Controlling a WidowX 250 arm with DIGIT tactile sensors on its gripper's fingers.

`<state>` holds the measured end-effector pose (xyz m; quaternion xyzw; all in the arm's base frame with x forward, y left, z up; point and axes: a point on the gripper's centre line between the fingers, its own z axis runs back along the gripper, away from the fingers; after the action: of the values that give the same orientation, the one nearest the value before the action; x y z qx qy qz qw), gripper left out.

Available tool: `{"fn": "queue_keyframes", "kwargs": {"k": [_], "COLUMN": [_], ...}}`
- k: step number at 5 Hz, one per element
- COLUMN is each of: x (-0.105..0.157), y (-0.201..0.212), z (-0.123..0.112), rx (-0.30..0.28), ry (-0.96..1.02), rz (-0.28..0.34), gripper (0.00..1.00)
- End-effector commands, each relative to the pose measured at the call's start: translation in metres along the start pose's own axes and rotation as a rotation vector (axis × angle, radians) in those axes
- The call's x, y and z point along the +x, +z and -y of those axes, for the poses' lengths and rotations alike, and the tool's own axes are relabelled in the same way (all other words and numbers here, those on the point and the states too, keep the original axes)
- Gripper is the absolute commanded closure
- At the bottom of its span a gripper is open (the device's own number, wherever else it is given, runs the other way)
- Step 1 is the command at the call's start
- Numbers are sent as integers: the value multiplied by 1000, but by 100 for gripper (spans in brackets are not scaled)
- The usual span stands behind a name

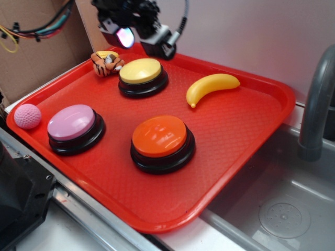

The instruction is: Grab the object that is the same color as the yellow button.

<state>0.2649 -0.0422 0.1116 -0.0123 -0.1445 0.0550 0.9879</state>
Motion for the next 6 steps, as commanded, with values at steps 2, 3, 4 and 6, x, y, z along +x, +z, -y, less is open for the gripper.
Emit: {"fn": "queue_keyframes", "kwargs": {"k": [2,3,4,6], "x": [52,53,53,51], "y": [-66,-78,-89,-96], "z": [33,34,36,34], "rx": [-10,-15,-25,3], "ry": [-53,-67,-67,-18], "rz": [18,19,4,-44], "gripper": [0,0,0,100]}}
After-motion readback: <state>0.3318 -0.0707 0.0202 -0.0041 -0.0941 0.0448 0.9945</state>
